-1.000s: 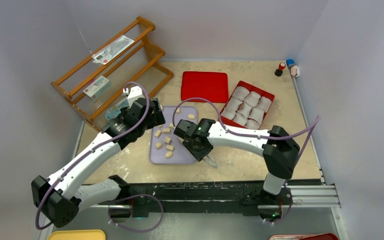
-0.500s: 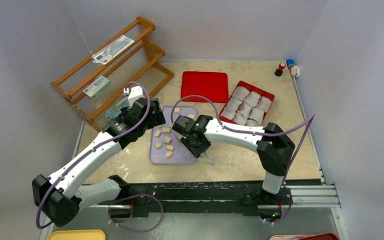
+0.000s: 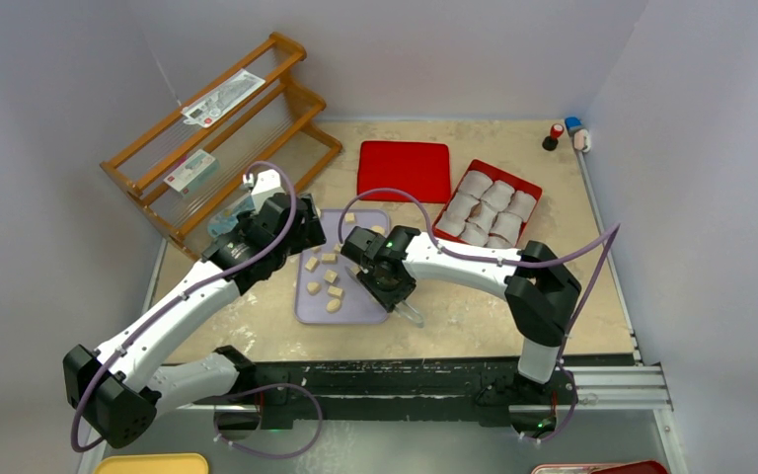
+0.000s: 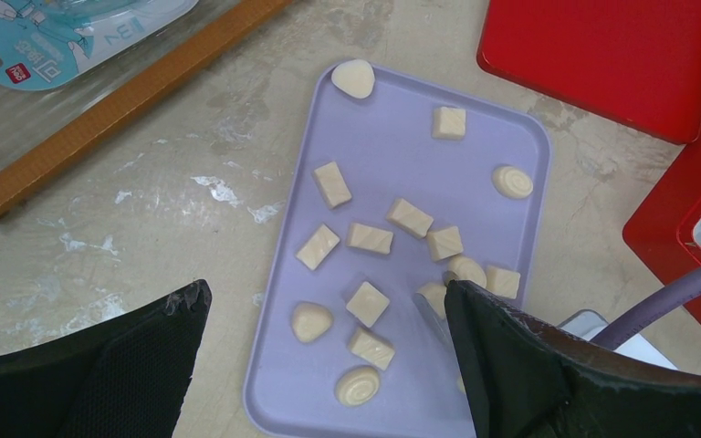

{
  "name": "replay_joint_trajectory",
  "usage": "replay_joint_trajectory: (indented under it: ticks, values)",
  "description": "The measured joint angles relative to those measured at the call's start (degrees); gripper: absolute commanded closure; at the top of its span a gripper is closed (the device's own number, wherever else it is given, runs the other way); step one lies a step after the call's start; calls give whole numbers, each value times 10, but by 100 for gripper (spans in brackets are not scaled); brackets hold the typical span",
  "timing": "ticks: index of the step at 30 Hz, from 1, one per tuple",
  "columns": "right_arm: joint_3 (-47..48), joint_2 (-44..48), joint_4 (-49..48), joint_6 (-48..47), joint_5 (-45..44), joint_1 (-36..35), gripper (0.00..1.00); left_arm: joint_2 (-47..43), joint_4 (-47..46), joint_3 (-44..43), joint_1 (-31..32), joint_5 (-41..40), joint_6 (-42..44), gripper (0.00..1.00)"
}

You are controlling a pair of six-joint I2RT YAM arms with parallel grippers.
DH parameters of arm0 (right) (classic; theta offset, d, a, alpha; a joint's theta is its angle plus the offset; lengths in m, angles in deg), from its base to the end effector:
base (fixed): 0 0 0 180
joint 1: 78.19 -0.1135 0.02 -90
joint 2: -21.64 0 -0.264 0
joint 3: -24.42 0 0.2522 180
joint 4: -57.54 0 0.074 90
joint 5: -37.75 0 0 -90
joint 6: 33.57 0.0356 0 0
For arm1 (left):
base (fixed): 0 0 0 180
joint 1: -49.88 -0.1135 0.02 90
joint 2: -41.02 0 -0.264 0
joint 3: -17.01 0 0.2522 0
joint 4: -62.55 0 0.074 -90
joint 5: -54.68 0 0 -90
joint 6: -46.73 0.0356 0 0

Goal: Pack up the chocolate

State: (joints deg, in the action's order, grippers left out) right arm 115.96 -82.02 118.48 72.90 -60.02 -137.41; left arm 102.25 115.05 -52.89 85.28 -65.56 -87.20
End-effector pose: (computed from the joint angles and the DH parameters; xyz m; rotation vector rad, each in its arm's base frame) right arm 0.1888 0.3075 0.2125 -1.0026 2.6400 0.1066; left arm 0.1879 -0.1116 0.3104 -0.4165 2.1763 -0.1410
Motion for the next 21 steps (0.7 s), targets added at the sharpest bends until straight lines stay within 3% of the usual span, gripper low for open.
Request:
replay_joint_trajectory:
  ticks: [8,21]
  values:
    - [-8,10,-18,0,-1,0,100,-12,9,0,0,-12,2,1]
    - [-111,116,-137,2,-22,0,100,-42,31,0,0,-28,7,1]
